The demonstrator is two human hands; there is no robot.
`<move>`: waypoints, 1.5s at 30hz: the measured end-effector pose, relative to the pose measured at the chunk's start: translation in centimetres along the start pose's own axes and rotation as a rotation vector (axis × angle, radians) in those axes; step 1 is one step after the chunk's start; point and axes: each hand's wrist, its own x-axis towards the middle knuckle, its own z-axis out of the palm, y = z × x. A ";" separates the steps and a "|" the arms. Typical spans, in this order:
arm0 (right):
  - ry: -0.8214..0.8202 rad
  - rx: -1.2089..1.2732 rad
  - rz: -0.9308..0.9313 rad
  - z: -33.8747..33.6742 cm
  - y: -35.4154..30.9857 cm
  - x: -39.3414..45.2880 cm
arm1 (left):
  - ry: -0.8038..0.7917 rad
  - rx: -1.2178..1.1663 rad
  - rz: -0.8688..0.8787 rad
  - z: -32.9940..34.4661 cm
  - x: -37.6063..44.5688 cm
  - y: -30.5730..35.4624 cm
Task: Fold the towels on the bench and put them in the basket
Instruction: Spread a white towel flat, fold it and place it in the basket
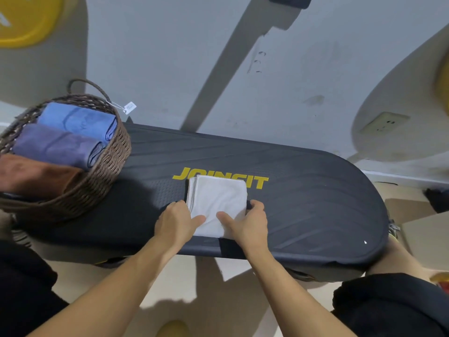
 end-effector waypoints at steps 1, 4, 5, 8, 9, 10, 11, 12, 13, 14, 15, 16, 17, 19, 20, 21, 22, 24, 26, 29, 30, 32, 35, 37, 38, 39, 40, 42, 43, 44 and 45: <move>-0.041 0.026 0.041 -0.4 0.0 0.0 | -0.035 -0.030 0.003 0.0 0.0 -0.1; -0.146 0.044 0.108 -1.4 0.1 -0.3 | -0.160 -0.078 0.037 -0.4 0.3 -0.7; -0.179 0.074 0.129 -1.6 0.4 -0.6 | -0.179 -0.108 0.043 -0.6 0.2 -1.0; -0.279 0.244 0.194 -2.2 1.7 -1.8 | -0.189 -0.507 -0.030 -0.7 -0.3 -2.2; -0.325 0.329 0.223 -2.5 2.1 -2.2 | -0.203 -0.717 -0.100 -0.7 -0.8 -2.3; -0.365 0.424 0.249 -2.7 2.4 -2.7 | -0.207 -0.890 -0.161 -0.7 -1.2 -2.3; -0.387 0.517 0.265 -2.9 2.6 -3.1 | -0.174 -0.995 -0.178 -0.6 -1.4 -2.2; -0.387 0.596 0.270 -3.1 2.7 -3.5 | -0.106 -1.019 -0.148 -0.6 -1.4 -2.0; -0.374 0.659 0.271 -3.2 2.8 -3.7 | -0.040 -1.031 -0.093 -0.5 -1.2 -1.7; -0.361 0.700 0.272 -3.4 2.8 -4.0 | 0.011 -1.030 -0.034 -0.5 -1.1 -1.3; -0.368 0.710 0.279 -3.5 2.9 -4.2 | 0.050 -1.024 0.023 -0.5 -1.1 -0.9; -0.410 0.675 0.297 -3.9 2.9 -4.5 | 0.100 -0.966 0.079 -0.3 -1.2 -0.5; -0.488 0.583 0.323 -4.5 2.9 -4.8 | 0.187 -0.855 0.133 0.0 -1.3 -0.1; -0.637 0.281 0.350 -6.4 3.2 -4.8 | 0.414 -0.553 0.273 1.1 -2.3 0.1; -0.630 0.150 0.319 -7.4 3.3 -4.3 | 0.509 -0.434 0.379 1.7 -3.0 0.3; -0.545 0.059 0.247 -8.3 3.5 -3.7 | 0.555 -0.339 0.484 2.4 -3.8 0.5; -0.394 0.002 0.136 -9.0 3.6 -3.0 | 0.555 -0.254 0.573 3.1 -4.6 0.6; -0.049 -0.041 -0.150 -9.6 3.2 -1.9 | 0.494 -0.104 0.684 4.8 -5.9 0.8; 0.044 -0.050 -0.461 -9.1 2.4 -1.2 | 0.435 0.017 0.734 6.2 -6.7 0.6; -0.311 -0.375 -0.773 -7.9 2.5 0.2 | 0.356 0.135 0.754 7.2 -7.4 0.1; -0.412 -0.528 -0.814 -7.8 2.9 0.8 | 0.340 0.162 0.758 7.4 -7.5 -0.2; -0.475 -0.603 -0.862 -8.4 4.0 2.1 | 0.285 0.215 0.748 7.6 -7.8 -0.9; -0.388 -0.511 -0.875 -9.3 5.6 3.0 | 0.180 0.253 0.723 7.6 -7.8 -1.5; -0.349 -0.470 -0.849 -9.4 6.6 3.3 | 0.160 0.209 0.697 7.5 -7.6 -1.5; -0.347 -0.461 -0.831 -9.3 7.1 3.3 | 0.172 0.180 0.692 7.4 -7.4 -1.3; -0.354 -0.457 -0.818 -9.2 7.3 3.4 | 0.201 0.147 0.693 7.4 -7.2 -1.1; -0.364 -0.453 -0.809 -9.0 7.4 3.4 | 0.241 0.114 0.700 7.3 -7.0 -0.8; -0.369 -0.433 -0.802 -8.8 7.3 3.4 | 0.300 0.061 0.713 6.9 -6.6 -0.2; -0.360 -0.415 -0.800 -8.6 7.2 3.3 | 0.303 0.027 0.707 6.7 -6.4 -0.1; -0.344 -0.390 -0.794 -8.4 7.1 3.3 | 0.288 -0.013 0.692 6.4 -6.2 0.0; -0.327 -0.360 -0.789 -8.3 7.0 3.2 | 0.261 -0.053 0.673 5.9 -6.0 -0.1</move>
